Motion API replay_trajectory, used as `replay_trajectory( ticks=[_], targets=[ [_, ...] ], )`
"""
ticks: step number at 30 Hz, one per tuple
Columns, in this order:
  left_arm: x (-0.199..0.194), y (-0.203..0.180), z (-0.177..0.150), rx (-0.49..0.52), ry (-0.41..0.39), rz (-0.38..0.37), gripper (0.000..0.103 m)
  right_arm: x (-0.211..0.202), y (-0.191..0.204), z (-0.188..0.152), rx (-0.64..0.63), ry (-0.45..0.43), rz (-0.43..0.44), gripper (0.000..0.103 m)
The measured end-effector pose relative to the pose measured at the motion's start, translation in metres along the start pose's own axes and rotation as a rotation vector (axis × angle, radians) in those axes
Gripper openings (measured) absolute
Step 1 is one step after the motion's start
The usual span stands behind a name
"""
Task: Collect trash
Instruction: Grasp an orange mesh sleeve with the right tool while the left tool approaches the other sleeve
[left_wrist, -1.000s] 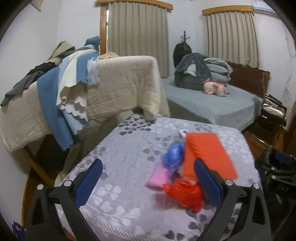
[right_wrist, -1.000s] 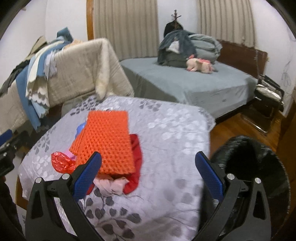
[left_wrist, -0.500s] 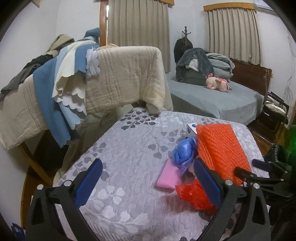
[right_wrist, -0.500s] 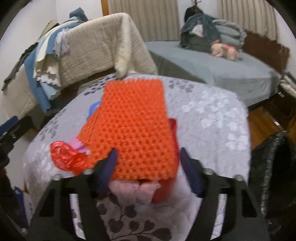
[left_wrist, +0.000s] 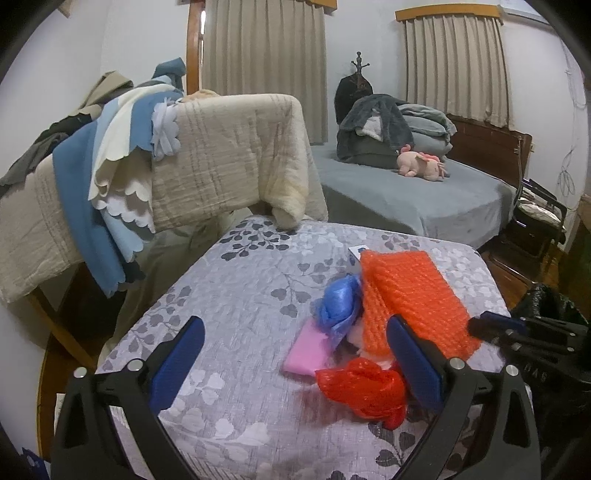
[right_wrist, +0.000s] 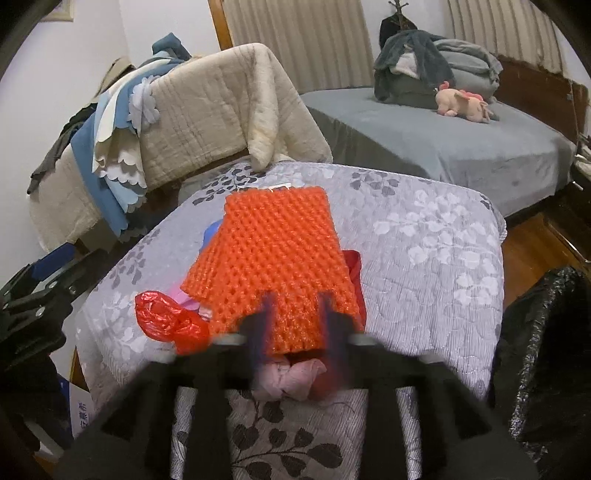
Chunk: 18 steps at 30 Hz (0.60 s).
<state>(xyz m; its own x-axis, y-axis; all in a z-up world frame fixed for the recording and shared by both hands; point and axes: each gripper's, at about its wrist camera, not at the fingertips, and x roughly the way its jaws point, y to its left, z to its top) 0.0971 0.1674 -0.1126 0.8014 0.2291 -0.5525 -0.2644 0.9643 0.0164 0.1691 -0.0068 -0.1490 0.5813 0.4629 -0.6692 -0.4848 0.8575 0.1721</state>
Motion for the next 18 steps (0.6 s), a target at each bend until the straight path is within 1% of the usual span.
replay_trajectory(
  ticks=[1, 2, 3, 4, 8, 9, 10, 11, 13, 15, 18],
  targets=[
    [0.000, -0.001, 0.000, 0.001, -0.001, 0.001, 0.097, 0.002, 0.001, 0.000, -0.006, 0.001, -0.013, 0.060],
    [0.000, -0.001, 0.000, 0.000, -0.002, 0.003, 0.097, 0.004, 0.002, -0.001, -0.014, 0.006, -0.018, 0.063],
    [0.000, -0.001, -0.001, -0.001, -0.001, 0.003, 0.097, 0.009, 0.004, -0.002, -0.025, 0.017, -0.023, 0.069],
    [0.000, -0.002, -0.002, -0.001, 0.001, 0.005, 0.097, 0.014, 0.006, -0.002, -0.031, 0.028, -0.032, 0.073],
    [0.004, 0.000, -0.004, 0.002, 0.013, 0.011, 0.097, 0.032, 0.003, -0.003, -0.014, 0.077, -0.030, 0.073],
    [0.005, 0.001, -0.004, 0.003, 0.015, 0.012, 0.097, 0.034, 0.003, -0.003, -0.009, 0.086, -0.015, 0.060],
    [0.006, 0.002, -0.004, 0.003, 0.016, 0.012, 0.097, 0.036, 0.002, -0.003, -0.006, 0.092, 0.019, 0.045],
    [0.007, 0.003, -0.004, 0.002, 0.017, 0.013, 0.097, 0.036, 0.004, -0.003, -0.010, 0.091, 0.025, 0.043],
    [0.008, 0.005, -0.003, -0.004, 0.017, 0.017, 0.097, 0.032, 0.008, -0.003, -0.039, 0.075, 0.032, 0.027],
    [0.009, 0.007, -0.004, -0.010, 0.020, 0.016, 0.097, 0.025, 0.011, -0.002, -0.059, 0.062, 0.040, 0.025],
    [0.009, 0.006, -0.003, -0.009, 0.018, 0.012, 0.097, 0.012, 0.008, 0.002, -0.041, 0.028, 0.056, 0.024]
  ],
)
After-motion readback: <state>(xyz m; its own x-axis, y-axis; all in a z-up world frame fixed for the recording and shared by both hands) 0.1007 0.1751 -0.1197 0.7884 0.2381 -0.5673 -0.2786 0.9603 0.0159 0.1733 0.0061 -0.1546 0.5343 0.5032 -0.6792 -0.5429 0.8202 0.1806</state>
